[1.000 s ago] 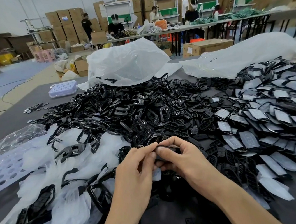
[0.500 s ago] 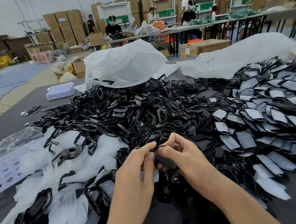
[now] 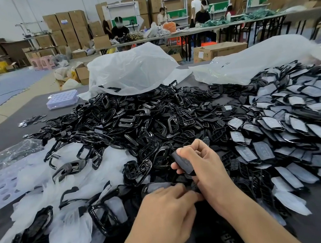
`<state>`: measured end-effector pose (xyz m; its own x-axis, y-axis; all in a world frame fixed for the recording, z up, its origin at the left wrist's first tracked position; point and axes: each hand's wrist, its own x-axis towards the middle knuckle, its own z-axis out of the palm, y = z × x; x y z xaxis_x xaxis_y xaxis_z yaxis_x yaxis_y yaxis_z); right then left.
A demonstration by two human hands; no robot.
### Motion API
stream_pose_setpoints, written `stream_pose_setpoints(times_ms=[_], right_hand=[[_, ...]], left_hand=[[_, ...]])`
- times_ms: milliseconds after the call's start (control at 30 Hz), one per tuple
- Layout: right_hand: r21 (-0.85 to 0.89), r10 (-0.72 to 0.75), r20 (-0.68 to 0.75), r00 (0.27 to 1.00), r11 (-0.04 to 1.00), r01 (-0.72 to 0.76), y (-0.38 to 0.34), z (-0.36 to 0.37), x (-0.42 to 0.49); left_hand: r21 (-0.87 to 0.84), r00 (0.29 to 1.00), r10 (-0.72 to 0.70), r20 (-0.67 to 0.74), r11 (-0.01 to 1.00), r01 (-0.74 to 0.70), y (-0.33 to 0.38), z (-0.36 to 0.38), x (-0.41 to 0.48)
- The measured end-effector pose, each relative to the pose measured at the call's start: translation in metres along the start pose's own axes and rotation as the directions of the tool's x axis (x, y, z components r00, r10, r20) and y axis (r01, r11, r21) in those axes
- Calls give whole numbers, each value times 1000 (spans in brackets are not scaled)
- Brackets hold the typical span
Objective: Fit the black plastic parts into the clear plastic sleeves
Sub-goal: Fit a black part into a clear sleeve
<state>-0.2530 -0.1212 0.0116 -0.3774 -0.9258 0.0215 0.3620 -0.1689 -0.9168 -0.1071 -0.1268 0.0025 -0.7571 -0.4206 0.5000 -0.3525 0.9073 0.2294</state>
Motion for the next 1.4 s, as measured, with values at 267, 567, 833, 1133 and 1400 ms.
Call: stream_pose_setpoints(times_ms=[267, 567, 833, 1133, 1400], right_hand=[[-9, 22, 29, 999, 1000, -22, -1, 0, 1], [-99, 39, 240, 970, 995, -15, 0, 7, -8], [-83, 2, 176, 984, 996, 13, 5, 6, -5], [-110, -5, 178, 984, 994, 25, 5, 7, -5], [-428, -59, 264, 963, 888, 171, 5, -1, -7]], left_hand=[[-114, 957, -152, -247, 985, 127, -5, -7, 0], [-548, 806, -541, -240, 761, 347, -16, -4, 4], [-646, 728, -650, -217, 655, 392, -21, -1, 7], [-635, 735, -640, -222, 667, 390, -21, -4, 6], [-594, 732, -636, -243, 695, 406, -33, -4, 2]])
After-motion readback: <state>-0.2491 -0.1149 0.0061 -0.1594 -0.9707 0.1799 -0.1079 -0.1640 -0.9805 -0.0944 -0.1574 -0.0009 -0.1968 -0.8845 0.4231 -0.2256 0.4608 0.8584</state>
